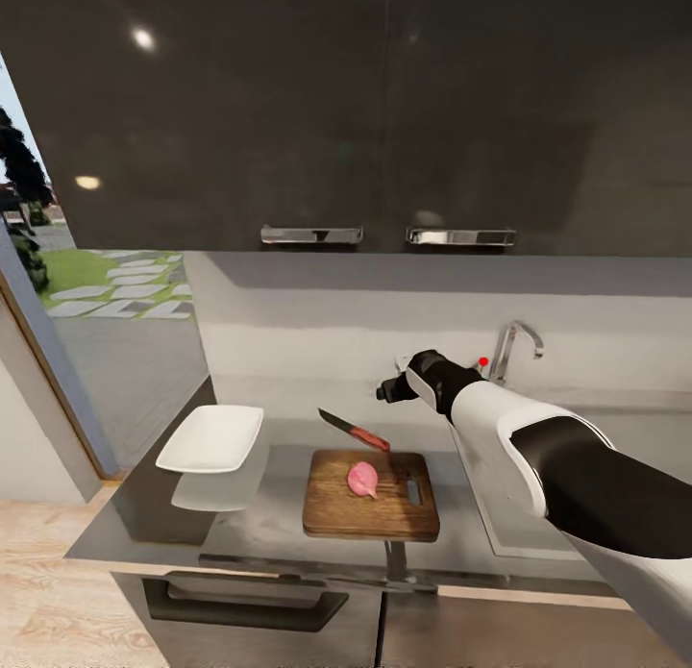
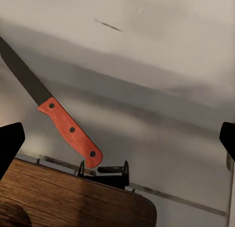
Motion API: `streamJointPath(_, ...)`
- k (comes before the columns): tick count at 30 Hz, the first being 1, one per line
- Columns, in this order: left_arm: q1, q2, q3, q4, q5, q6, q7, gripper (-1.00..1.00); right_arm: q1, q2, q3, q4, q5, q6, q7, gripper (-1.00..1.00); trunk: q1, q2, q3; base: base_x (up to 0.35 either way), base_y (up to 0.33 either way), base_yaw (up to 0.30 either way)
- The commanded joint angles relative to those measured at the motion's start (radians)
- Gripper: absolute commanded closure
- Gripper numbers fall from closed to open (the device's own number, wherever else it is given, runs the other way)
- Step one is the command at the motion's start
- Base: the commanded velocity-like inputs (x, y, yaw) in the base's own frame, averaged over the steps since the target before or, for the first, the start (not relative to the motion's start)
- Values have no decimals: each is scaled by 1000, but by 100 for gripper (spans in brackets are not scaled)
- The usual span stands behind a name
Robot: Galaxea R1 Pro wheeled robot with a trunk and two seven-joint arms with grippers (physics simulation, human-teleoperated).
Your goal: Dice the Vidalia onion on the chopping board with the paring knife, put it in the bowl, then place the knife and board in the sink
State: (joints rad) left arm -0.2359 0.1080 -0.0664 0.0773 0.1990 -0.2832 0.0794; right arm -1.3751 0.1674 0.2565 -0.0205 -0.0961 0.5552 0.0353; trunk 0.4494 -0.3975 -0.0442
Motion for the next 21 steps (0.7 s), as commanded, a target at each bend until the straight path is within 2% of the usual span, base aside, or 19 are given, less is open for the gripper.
streamJointPath(1, -2, 0, -7, 4, 7, -7, 1, -100, -1, 0, 9, -1, -10, 5, 2, -100, 1, -2, -4, 0, 0, 0)
streamJointPath(11, -2, -1, -7, 4, 7, -7, 0, -100, 1, 0, 9, -1, -10, 5, 3, -100, 1, -2, -20, 5, 0, 0)
streamJointPath(21, -2, -1, -8, 4, 7, -7, 0, -100, 4, 0, 9, -1, -10, 5, 4, -100, 1, -2, -37, 98, 39, 0)
